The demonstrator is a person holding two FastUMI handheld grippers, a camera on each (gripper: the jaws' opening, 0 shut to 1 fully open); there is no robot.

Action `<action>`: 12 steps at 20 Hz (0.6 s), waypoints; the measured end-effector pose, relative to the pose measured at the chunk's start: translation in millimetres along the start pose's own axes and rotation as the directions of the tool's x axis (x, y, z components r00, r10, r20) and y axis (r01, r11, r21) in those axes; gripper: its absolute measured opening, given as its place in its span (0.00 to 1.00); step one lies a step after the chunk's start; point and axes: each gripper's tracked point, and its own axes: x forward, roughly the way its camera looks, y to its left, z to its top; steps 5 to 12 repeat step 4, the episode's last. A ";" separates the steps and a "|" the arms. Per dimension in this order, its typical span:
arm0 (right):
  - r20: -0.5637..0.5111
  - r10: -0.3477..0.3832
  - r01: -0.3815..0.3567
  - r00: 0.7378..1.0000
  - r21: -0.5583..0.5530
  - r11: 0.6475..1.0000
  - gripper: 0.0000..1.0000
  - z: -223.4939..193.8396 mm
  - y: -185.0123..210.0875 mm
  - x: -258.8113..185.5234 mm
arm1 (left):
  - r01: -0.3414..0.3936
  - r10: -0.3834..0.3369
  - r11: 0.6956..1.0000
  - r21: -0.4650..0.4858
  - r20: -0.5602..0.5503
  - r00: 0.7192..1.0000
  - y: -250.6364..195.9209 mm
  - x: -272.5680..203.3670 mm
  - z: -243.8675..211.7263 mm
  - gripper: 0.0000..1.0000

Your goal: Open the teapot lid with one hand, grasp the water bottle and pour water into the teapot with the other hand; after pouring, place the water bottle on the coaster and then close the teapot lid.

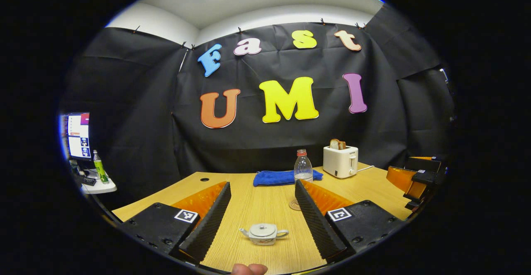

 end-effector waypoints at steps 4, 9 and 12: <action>0.031 -0.008 0.009 0.999 -0.045 0.999 0.96 7.6 12.7 -7.3 | 0.019 -0.019 1.000 -0.002 -0.016 1.000 -4.0 3.2 -6.9 0.99; 0.031 -0.008 0.009 0.999 -0.045 0.999 0.96 7.6 12.7 -7.3 | 0.019 -0.019 1.000 -0.002 -0.016 1.000 -4.0 3.2 -6.9 0.99; 0.031 -0.008 0.009 0.999 -0.045 0.999 0.96 7.6 12.7 -7.3 | 0.019 -0.019 1.000 -0.002 -0.016 1.000 -4.0 3.2 -6.9 0.99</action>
